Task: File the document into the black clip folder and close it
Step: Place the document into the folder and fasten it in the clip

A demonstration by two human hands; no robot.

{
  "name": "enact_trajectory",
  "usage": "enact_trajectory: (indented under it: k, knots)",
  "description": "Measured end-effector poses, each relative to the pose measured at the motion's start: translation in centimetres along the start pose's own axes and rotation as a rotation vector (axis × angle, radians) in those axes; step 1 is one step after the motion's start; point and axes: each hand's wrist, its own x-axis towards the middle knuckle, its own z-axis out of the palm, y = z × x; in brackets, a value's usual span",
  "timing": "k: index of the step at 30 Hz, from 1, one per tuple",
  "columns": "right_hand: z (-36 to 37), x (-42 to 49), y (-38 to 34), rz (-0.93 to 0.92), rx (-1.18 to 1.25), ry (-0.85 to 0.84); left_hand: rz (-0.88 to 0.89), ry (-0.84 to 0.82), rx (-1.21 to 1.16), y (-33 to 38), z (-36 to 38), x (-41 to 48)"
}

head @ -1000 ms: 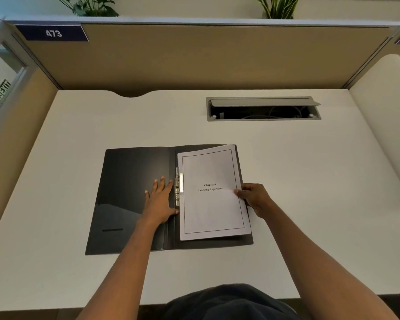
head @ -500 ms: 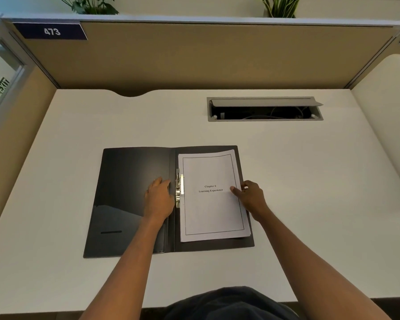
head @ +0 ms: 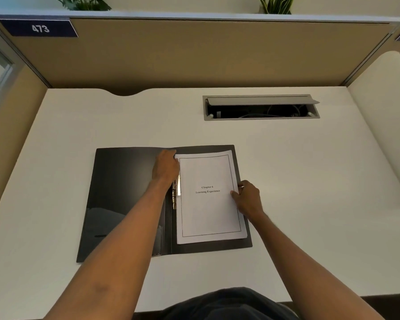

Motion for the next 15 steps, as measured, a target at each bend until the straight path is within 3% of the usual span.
enact_trajectory:
  k: [8,15]
  knots:
    - [0.2,-0.4,0.2,0.024,-0.101,-0.012,0.072,-0.047,0.092,-0.5,0.7,2.3]
    - [0.5,-0.9,0.4,0.016,-0.031,0.028,0.094,-0.064,0.156,-0.8,0.9,3.4]
